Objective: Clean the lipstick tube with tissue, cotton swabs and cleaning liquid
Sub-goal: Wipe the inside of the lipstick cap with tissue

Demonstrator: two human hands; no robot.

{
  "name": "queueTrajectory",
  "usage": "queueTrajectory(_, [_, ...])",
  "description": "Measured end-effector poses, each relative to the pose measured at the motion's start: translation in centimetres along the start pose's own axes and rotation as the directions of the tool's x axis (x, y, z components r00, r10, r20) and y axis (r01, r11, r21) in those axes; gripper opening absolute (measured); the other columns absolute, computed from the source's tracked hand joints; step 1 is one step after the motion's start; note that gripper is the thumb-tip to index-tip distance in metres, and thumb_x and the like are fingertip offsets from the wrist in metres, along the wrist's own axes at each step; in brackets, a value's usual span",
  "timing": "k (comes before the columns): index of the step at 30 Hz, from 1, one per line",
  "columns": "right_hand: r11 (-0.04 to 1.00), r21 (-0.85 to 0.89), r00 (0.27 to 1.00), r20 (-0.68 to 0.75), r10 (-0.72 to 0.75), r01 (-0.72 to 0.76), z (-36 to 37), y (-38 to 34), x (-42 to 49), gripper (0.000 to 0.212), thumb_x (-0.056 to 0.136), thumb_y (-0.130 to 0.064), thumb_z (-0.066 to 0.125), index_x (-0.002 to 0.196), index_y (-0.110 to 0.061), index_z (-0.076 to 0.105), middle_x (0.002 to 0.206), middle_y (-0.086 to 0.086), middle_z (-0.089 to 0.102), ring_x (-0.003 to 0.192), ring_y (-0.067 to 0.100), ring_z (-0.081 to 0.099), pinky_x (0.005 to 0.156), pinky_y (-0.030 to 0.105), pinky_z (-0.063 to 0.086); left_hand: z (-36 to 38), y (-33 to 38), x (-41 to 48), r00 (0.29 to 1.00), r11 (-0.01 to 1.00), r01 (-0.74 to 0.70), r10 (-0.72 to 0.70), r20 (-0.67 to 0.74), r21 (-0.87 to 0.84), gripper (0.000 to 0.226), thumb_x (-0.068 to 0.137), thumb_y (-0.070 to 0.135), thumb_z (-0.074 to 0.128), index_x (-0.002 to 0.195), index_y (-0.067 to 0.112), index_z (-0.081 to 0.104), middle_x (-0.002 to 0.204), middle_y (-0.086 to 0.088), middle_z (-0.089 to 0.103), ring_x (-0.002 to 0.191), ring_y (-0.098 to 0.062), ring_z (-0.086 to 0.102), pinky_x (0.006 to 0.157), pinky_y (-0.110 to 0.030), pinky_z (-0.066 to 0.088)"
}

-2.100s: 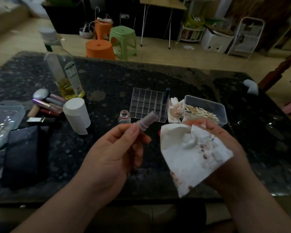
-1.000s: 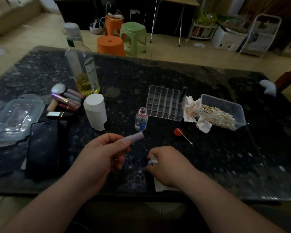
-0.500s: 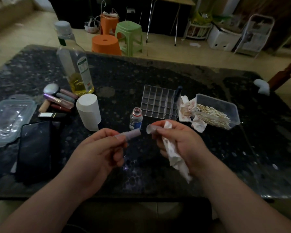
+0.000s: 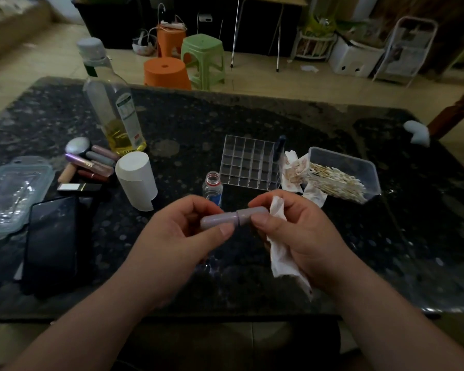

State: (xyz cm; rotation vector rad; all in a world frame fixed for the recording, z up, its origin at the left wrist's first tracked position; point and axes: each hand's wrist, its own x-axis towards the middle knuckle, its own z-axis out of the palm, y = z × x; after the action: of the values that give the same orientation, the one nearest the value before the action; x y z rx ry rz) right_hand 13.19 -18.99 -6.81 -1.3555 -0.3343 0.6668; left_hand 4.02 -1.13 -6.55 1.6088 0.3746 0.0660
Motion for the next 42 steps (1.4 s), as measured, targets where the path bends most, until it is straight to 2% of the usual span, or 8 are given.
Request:
queueTrajectory(8, [0.984, -0.176, 0.997, -0.061, -0.052, 0.041, -0.4, -0.4, -0.5, 0.015, 0.084, -0.013, 0.071, 0.093, -0.001, 0.07, 0.086, 0.009, 0.077, 0.081, 0.017, 0.074, 0.068, 0.023, 0.057, -0.5, 0.1, 0.3, 0.946, 0.842, -0.313, 0.316, 0.069, 0.439, 0.029, 0.076, 0.03, 0.079, 0.1, 0.044, 0.072, 0.094, 0.027, 0.072, 0.09, 0.006, 0.068, 0.077, -0.009, 0.051])
queueTrajectory(12, [0.994, -0.051, 0.99, -0.114, 0.085, -0.091, 0.4, 0.2, -0.5, 0.013, 0.091, -0.01, 0.064, 0.082, -0.002, 0.068, 0.064, 0.001, 0.074, 0.059, 0.006, 0.071, 0.053, 0.017, 0.054, -0.2, -0.1, 0.6, 0.907, 0.721, -0.381, 0.413, 0.081, 0.579, 0.027, 0.075, 0.032, 0.079, 0.099, 0.043, 0.071, 0.085, 0.027, 0.069, 0.088, 0.004, 0.065, 0.074, -0.01, 0.05])
queueTrajectory(16, [0.974, -0.217, 0.985, -0.172, 0.027, -0.064, 0.3, 1.3, -0.1, 0.026, 0.088, -0.03, 0.072, 0.096, -0.005, 0.071, 0.097, 0.016, 0.076, 0.095, 0.032, 0.073, 0.085, 0.052, 0.059, 1.0, -0.7, 1.3, 0.944, 0.756, -0.3, 0.323, 0.068, 0.582, 0.022, 0.079, 0.036, 0.077, 0.096, 0.048, 0.069, 0.085, 0.027, 0.068, 0.09, 0.009, 0.062, 0.071, -0.011, 0.052])
queueTrajectory(23, [0.868, -0.496, 0.919, -0.332, -0.212, 0.021, -0.6, -0.4, -0.4, 0.009, 0.09, -0.019, 0.07, 0.095, -0.025, 0.073, 0.086, -0.012, 0.075, 0.084, -0.002, 0.069, 0.07, 0.012, 0.054, 3.3, 0.3, 3.3, 0.965, 0.853, -0.262, 0.23, 0.125, 0.452, 0.019, 0.086, 0.033, 0.073, 0.097, 0.049, 0.071, 0.088, 0.037, 0.067, 0.086, 0.015, 0.063, 0.072, -0.005, 0.05])
queueTrajectory(27, [0.732, -0.68, 0.877, -0.319, -0.36, 0.054, -0.6, -1.7, 1.6, 0.019, 0.092, -0.022, 0.068, 0.108, -0.032, 0.066, 0.096, -0.016, 0.07, 0.093, -0.003, 0.066, 0.079, 0.016, 0.053, 3.1, 1.8, 5.1, 0.969, 0.875, -0.245, 0.207, 0.135, 0.418, 0.024, 0.088, 0.032, 0.071, 0.094, 0.055, 0.064, 0.078, 0.037, 0.063, 0.084, 0.024, 0.057, 0.066, 0.003, 0.041])
queueTrajectory(33, [0.438, -0.899, 0.868, -0.2, -0.454, 0.022, -4.6, -6.1, 8.8, 0.014, 0.093, -0.014, 0.063, 0.107, -0.018, 0.063, 0.066, -0.02, 0.064, 0.066, 0.0, 0.063, 0.055, 0.016, 0.051, 1.6, 2.1, 7.1, 0.967, 0.914, -0.172, 0.229, -0.115, 0.368, 0.02, 0.088, 0.034, 0.072, 0.107, 0.037, 0.069, 0.086, 0.017, 0.071, 0.075, -0.003, 0.068, 0.073, -0.028, 0.059])
queueTrajectory(38, [0.23, -0.972, 0.892, -0.154, -0.426, -0.058, -8.2, -7.0, 15.7, 0.032, 0.091, -0.024, 0.063, 0.123, -0.019, 0.065, 0.114, 0.003, 0.071, 0.1, 0.017, 0.064, 0.086, 0.033, 0.054, 0.3, 1.7, 7.6, 0.95, 0.902, -0.18, 0.263, -0.17, 0.392, 0.005, 0.088, 0.033, 0.071, 0.09, 0.037, 0.072, 0.076, 0.016, 0.072, 0.074, 0.001, 0.066, 0.065, -0.023, 0.057])
queueTrajectory(42, [0.158, -0.986, 0.921, -0.111, -0.373, -0.055, -8.5, -6.4, 18.7, 0.035, 0.09, -0.028, 0.061, 0.125, -0.021, 0.064, 0.122, 0.007, 0.068, 0.109, 0.026, 0.062, 0.092, 0.04, 0.053, -0.1, 1.3, 8.2, 0.953, 0.909, -0.164, 0.245, -0.175, 0.383, 0.006, 0.087, 0.032, 0.072, 0.088, 0.038, 0.072, 0.075, 0.017, 0.073, 0.071, -0.001, 0.068, 0.066, -0.028, 0.06])
